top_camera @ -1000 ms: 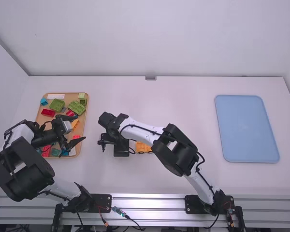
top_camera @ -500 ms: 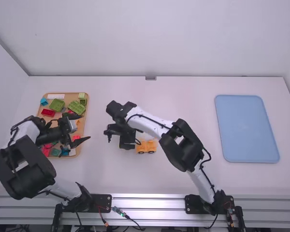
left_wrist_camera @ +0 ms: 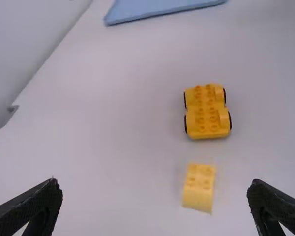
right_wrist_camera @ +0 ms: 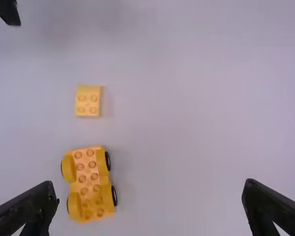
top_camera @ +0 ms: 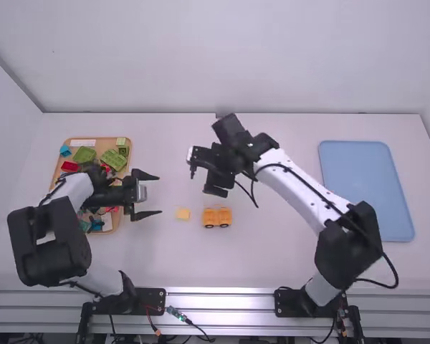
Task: Assemble lego blocks to make yellow taxi
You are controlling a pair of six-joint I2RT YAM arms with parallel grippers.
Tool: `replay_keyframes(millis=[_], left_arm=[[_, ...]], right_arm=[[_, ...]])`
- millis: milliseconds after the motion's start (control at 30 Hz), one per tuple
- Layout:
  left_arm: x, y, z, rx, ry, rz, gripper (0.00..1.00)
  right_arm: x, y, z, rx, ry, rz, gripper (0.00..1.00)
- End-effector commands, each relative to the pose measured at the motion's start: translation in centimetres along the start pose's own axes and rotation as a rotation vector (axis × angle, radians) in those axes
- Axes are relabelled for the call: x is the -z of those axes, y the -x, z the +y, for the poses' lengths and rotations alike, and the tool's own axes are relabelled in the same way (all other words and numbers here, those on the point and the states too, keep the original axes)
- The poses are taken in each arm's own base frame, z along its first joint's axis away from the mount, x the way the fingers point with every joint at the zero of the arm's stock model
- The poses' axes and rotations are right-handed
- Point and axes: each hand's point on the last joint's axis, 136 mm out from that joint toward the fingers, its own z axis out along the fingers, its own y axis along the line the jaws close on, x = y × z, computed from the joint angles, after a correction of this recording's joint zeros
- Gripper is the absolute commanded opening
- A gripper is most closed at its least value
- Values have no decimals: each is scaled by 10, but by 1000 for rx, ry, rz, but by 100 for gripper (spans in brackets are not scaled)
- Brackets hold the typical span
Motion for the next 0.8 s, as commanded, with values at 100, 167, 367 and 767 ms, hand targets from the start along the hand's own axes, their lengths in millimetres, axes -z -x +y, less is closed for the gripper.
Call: replay_keyframes(millis=[100,167,367,767], left_arm=[[-34,-11,-15,112,-65,38,99],[-45,-12,-19,114,-77,47,99],[-60,-19,-31,127,-102,81,95],[-78,-50,-47,185,-120,68,93]], right_arm=[[-10,-38,42,22,118,-193,99],[-19,-52,46,6,120,-254,99],[-32,-80,57,-33,134,-393,99],[-67,-111,80,-14,212,-410,99]])
